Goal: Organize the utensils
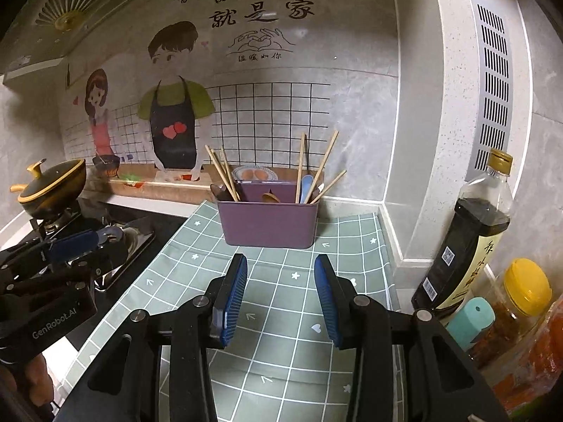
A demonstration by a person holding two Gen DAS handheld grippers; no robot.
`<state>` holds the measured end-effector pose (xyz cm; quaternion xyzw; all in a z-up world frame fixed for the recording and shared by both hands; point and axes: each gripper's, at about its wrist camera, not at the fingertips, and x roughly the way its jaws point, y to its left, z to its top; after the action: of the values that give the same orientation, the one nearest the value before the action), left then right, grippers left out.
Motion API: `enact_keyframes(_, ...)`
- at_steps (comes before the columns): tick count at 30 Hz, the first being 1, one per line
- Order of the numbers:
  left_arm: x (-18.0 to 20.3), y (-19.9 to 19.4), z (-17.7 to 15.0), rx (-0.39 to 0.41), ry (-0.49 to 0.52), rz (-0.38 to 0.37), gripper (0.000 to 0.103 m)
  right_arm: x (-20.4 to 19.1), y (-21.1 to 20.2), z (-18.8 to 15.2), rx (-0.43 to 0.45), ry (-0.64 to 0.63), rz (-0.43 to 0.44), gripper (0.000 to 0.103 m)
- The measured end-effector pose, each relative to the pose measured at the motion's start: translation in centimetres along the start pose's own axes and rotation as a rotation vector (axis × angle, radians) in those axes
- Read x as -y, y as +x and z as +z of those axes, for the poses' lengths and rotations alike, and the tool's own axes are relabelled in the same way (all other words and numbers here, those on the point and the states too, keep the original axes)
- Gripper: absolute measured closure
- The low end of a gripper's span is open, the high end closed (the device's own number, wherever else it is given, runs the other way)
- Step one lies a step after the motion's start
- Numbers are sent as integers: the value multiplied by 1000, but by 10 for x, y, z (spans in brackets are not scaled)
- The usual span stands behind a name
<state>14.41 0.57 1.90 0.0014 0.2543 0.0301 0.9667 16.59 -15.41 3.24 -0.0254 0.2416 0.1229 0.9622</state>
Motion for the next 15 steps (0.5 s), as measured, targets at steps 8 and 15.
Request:
enact_keyframes(8,-1,2,0,-9,-9,-10,57,4,-1,0,-2,11,-5,65)
enact_keyframes(15,0,2,0,-9,-11,-11,57,3,-1,0,-1,12,-12,65)
